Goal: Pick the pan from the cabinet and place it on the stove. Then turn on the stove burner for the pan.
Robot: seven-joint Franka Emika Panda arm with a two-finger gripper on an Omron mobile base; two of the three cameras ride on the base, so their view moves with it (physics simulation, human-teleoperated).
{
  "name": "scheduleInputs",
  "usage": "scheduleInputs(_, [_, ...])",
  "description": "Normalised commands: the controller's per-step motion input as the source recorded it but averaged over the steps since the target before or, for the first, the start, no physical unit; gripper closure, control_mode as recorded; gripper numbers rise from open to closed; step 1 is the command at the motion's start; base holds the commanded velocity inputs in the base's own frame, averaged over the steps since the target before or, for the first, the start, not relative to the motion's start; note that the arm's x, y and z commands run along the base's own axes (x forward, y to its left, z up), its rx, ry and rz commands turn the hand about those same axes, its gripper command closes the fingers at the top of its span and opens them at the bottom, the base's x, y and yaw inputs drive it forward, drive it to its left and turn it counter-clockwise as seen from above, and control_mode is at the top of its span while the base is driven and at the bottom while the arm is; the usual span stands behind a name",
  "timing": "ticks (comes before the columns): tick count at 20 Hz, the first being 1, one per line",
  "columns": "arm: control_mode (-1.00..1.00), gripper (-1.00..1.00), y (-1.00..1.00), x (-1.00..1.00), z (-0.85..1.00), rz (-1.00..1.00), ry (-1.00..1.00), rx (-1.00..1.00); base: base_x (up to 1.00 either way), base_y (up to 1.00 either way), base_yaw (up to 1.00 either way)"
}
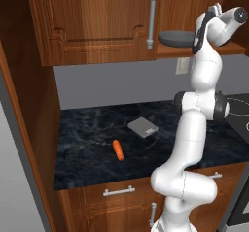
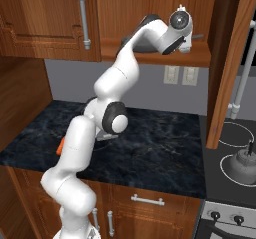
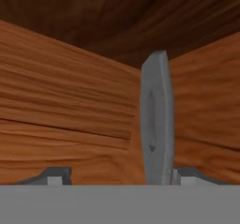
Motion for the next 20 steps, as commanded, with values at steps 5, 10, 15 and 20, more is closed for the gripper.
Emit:
scheduleInputs(5, [-1.0,1.0,0.0,0.02,-0.19,0.0,0.01,0.03,0.0,0.0,0.0])
scheduleInputs(10, [-1.0,1.0,0.0,-0.02,-0.05,0.0,-0.01,0.06,0.0,0.0,0.0])
scheduleInputs(15, [-1.0,1.0,0.01,-0.26,-0.03,0.0,-0.06,0.07,0.0,0.0,0.0])
scheduleInputs(20, [-1.0,1.0,0.11,-0.37,-0.12,0.0,-0.1,0.05,0.0,0.0,0.0])
